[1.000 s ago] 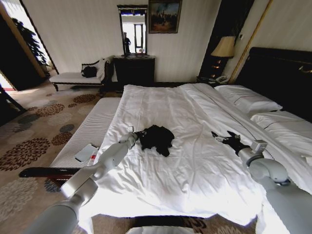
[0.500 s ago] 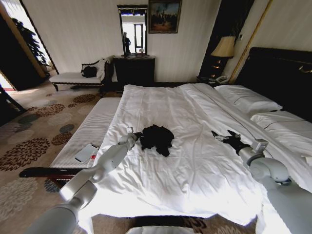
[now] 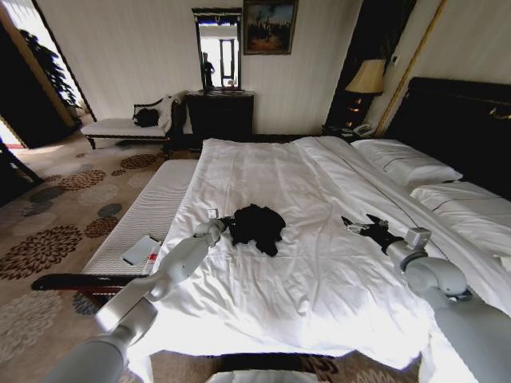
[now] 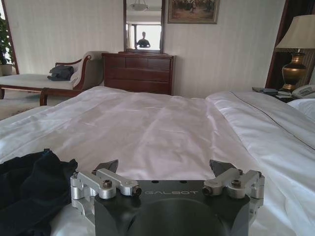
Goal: Fold the clothes on the bed.
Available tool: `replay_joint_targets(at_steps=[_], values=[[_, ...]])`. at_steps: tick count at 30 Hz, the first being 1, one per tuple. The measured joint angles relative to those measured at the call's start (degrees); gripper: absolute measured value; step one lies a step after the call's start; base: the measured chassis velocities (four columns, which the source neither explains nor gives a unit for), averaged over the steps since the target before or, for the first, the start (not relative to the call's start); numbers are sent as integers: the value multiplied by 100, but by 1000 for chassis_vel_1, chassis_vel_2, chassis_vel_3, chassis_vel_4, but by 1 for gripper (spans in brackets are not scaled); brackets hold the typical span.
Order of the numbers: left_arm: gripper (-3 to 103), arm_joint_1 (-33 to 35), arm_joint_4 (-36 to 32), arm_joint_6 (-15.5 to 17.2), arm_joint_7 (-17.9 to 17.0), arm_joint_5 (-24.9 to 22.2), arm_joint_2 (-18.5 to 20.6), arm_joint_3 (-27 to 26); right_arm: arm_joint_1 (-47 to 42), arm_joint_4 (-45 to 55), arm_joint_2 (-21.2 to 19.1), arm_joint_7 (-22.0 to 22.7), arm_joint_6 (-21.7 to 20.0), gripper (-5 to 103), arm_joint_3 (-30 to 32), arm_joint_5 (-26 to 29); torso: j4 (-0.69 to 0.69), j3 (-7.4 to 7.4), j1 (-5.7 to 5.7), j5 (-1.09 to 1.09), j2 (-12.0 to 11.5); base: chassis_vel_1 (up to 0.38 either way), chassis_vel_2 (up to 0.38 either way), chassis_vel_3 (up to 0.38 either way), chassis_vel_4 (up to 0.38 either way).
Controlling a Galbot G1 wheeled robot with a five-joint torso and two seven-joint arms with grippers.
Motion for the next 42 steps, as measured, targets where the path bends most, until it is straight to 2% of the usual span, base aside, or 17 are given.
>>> replay_joint_targets(at_steps=[3, 4, 6, 8, 9, 11, 13, 14, 17, 18, 23, 27, 35, 42], values=[[1, 38, -89, -1, 0, 23, 21, 5, 855, -376, -371, -100, -62, 100, -801, 238, 1, 0, 0, 0, 0, 0, 0, 0, 0], [1, 38, -89, -1, 0, 23, 21, 5, 855, -376, -371, -100, -62, 100, -801, 238, 1, 0, 0, 0, 0, 0, 0, 0, 0], [1, 51, -117, -1, 0, 29, 35, 5, 1355, -608, -441, -111, -113, 100, -1304, 346, 3, 0, 0, 0, 0, 0, 0, 0, 0], [1, 56, -135, -1, 0, 34, 45, 5, 2164, -1008, -421, -110, -231, 100, -2151, 562, 2, 1, 0, 0, 0, 0, 0, 0, 0], [1, 56, -135, -1, 0, 34, 45, 5, 2164, -1008, -421, -110, -231, 100, -2151, 562, 2, 1, 0, 0, 0, 0, 0, 0, 0], [1, 57, -140, -1, 0, 34, 47, 10, 2964, -1371, -296, -110, -385, 100, -2866, 794, 2, 1, 1, 1, 0, 0, 0, 0, 0], [1, 57, -155, -2, 0, 26, 45, 17, 3791, -1822, 2, -80, -536, 100, -3634, 1139, 2, 1, 1, -1, 0, 0, 0, 0, 0], [1, 57, -155, -2, 0, 26, 45, 17, 3791, -1822, 2, -80, -536, 100, -3634, 1139, 2, 1, 1, -1, 0, 0, 0, 0, 0], [1, 57, -176, -3, 0, 14, 43, 25, 4577, -2389, 510, -35, -589, 100, -4460, 1259, 2, 2, 2, -1, -1, 0, 0, 0, 0], [1, 57, -176, -3, 0, 14, 43, 25, 4577, -2389, 510, -35, -589, 100, -4460, 1259, 2, 2, 2, -1, -1, 0, 0, 0, 0], [1, 104, -256, -3, 1, 5, 74, 39, 5445, -3036, 1073, -111, -583, 100, -5313, 1086, 1, 1, 1, 0, -1, 0, 0, 0, 0], [1, 160, -319, -3, 0, 9, 103, 53, 5950, -3503, 1337, -222, -523, 100, -5785, 954, 2, 1, 2, -2, -1, 0, 0, 0, 0], [1, 245, -399, -14, 0, 16, 189, 84, 6263, -3986, 1647, -386, -438, 100, -6303, 732, 1, 1, 0, -1, -1, 0, 0, 0, 0], [1, 248, -355, -41, 1, 15, 196, 116, 6318, -4306, 1881, -451, -400, 100, -6458, 596, 2, 0, 0, 0, 0, 0, 0, 0, 0]])
